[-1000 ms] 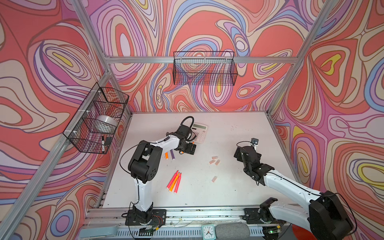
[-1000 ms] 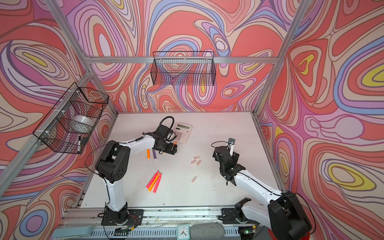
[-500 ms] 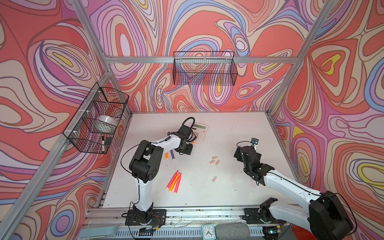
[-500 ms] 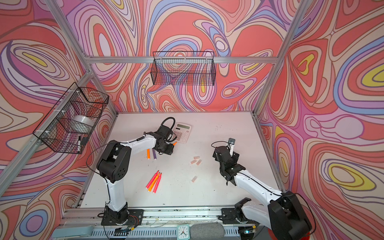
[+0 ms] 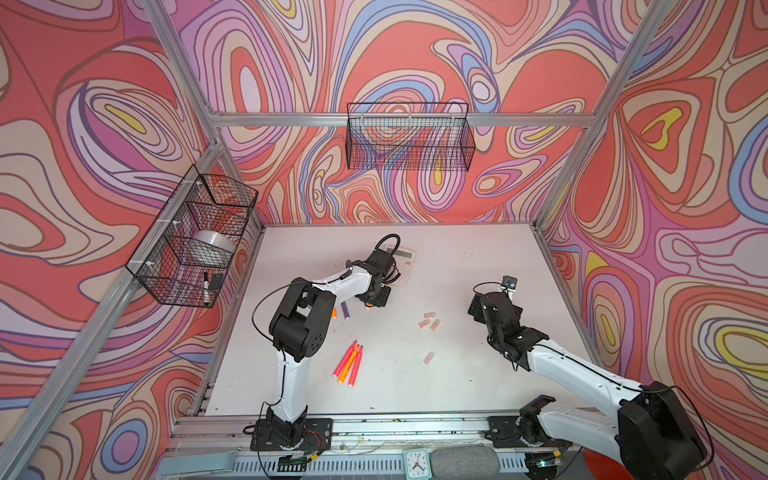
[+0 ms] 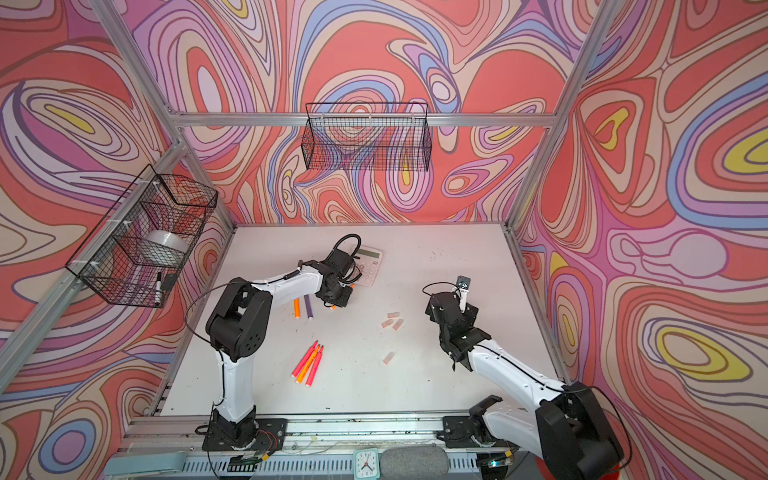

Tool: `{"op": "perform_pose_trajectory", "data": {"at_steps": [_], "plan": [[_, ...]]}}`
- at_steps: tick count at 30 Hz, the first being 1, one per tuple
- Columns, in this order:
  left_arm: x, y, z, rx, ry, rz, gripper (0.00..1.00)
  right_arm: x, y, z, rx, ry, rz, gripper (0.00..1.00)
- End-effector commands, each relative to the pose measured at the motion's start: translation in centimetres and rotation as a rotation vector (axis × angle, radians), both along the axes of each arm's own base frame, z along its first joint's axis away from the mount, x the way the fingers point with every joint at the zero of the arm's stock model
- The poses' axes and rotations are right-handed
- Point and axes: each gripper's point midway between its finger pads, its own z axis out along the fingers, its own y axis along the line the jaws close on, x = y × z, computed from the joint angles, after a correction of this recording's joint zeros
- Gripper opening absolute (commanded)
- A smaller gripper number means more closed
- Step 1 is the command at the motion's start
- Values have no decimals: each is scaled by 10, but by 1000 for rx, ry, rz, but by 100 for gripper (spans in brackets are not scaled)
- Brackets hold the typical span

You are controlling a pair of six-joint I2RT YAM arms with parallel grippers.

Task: Insert the pens into the pen caps
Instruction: 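Close the left gripper around the orange highlighter body, then lift the orange highlighter upright with the left gripper while the right approaches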

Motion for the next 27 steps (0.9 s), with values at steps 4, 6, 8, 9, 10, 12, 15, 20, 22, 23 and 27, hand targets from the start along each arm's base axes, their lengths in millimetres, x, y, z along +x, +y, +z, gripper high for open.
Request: {"op": "perform_pose_trajectory", "data": {"at_steps": [4,6,8,9,10,12,15,20,22,23,27], "plan": [[-12,16,-19,91,81,8,16,1,-1,2,1,-8,-2,94],[-11,17,-18,96,80,9,13,1,0,2,3,-7,3,94],[-11,16,-17,91,79,7,9,0,-1,2,2,-8,0,94],[-11,16,-17,90,77,8,8,0,-1,2,3,-9,1,94],[-12,16,-17,88,78,7,7,0,-1,2,2,-9,0,94],[-12,14,-14,76,71,6,7,0,-1,3,5,-14,0,94],[-12,8,-5,28,58,-1,5,-1,-2,3,7,-17,-2,94],[-18,0,19,-51,6,-10,5,-2,-2,4,9,-22,-1,94],[-20,-4,31,-83,-30,-20,4,-2,-2,4,11,-24,-4,94],[-21,-4,37,-93,-54,-27,4,-2,-3,4,10,-23,-4,94],[-19,-6,59,-116,-152,-41,0,-3,-2,4,10,-24,-2,94]]}}
